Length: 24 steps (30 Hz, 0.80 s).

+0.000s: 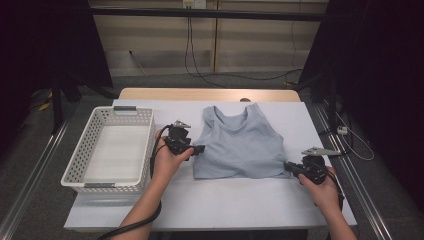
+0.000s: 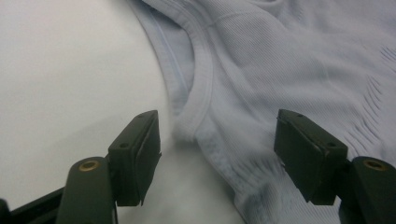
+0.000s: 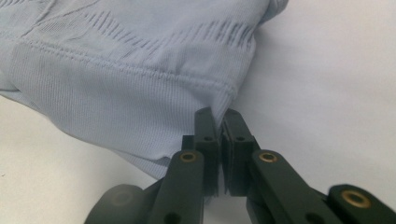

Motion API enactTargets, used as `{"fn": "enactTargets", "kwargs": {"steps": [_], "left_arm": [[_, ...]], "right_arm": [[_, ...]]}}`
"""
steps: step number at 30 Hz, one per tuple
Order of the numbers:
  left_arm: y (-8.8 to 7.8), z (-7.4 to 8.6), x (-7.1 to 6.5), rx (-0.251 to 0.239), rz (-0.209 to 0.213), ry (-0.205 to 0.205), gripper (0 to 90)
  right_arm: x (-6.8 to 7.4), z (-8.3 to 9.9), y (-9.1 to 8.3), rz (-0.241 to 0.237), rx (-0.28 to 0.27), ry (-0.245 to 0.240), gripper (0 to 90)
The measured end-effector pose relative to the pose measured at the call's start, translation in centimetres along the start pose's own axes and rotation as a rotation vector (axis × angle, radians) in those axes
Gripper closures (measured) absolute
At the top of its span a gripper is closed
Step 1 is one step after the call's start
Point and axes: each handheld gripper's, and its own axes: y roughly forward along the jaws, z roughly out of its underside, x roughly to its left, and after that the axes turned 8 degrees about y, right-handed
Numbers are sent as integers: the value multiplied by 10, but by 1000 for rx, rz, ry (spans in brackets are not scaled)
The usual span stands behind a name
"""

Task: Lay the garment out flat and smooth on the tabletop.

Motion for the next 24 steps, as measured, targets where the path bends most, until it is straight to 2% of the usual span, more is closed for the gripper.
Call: {"fn": "enactTargets", "kwargs": {"steps": [1,3,6,9,12,14,15,17,19,24], "left_arm": [[-1,1,-2,-7,2,-10,308],[-4,4,-3,10,18,2,296],[-7,9,-5,12,24,3,288],[-10,14,-8,7,30,16,286],[-13,18,-11,9,47,21,284],[-14,21,-12,7,54,17,284],[-14,23,-13,7,59,17,284],[-14,25,-13,13,62,21,284],[-14,25,-14,8,66,18,284],[-16,24,-15,3,71,32,283]], "right_arm": [[0,0,0,9,-1,-3,870],[0,1,1,32,6,-27,869],[-1,3,5,34,28,-31,862],[-2,3,6,33,23,-17,847],[-3,3,6,43,18,-23,821],[-2,3,6,51,16,-16,765],[-2,3,5,58,6,-25,735],[-1,1,3,40,-15,-37,691],[1,-2,0,58,-40,-48,621],[11,-15,2,25,-82,-51,528]]}}
